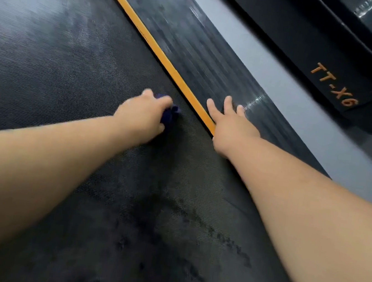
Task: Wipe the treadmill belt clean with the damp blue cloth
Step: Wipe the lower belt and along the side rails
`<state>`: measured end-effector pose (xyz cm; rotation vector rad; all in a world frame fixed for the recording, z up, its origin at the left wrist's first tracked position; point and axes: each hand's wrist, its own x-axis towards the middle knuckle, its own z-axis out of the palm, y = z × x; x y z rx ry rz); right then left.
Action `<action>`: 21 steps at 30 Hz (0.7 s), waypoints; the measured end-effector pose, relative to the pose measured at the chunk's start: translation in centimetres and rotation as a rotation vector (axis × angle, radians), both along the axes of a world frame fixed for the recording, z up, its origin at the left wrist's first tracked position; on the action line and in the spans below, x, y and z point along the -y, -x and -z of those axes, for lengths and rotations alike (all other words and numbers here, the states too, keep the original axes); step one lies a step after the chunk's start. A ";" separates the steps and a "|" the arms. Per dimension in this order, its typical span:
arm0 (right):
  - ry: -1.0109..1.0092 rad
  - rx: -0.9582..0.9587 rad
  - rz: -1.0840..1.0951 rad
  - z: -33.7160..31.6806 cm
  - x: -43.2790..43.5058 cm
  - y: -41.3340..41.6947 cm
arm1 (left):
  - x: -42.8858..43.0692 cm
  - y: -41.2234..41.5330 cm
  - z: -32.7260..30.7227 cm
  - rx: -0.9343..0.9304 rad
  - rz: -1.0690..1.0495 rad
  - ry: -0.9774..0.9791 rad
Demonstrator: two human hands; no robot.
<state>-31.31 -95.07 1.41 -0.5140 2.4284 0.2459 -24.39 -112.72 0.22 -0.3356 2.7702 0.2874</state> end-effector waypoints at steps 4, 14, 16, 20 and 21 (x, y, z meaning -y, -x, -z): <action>0.023 0.046 -0.058 0.0 -1.0 1.2 | -4.4 1.0 1.4 -0.163 -0.103 -0.057; 0.232 -0.128 -0.126 2.0 -6.6 -0.8 | -7.0 -3.1 1.2 -0.196 -0.007 0.031; 0.283 -0.227 -0.161 3.4 -7.6 -1.1 | -5.6 -0.8 1.7 -0.248 -0.264 0.033; 0.397 -0.371 -0.166 4.9 -8.8 -1.1 | -9.3 -1.7 3.6 -0.384 -0.273 0.027; 0.417 -0.383 -0.163 4.9 -8.7 -1.1 | -10.7 -2.9 3.9 -0.434 -0.196 -0.010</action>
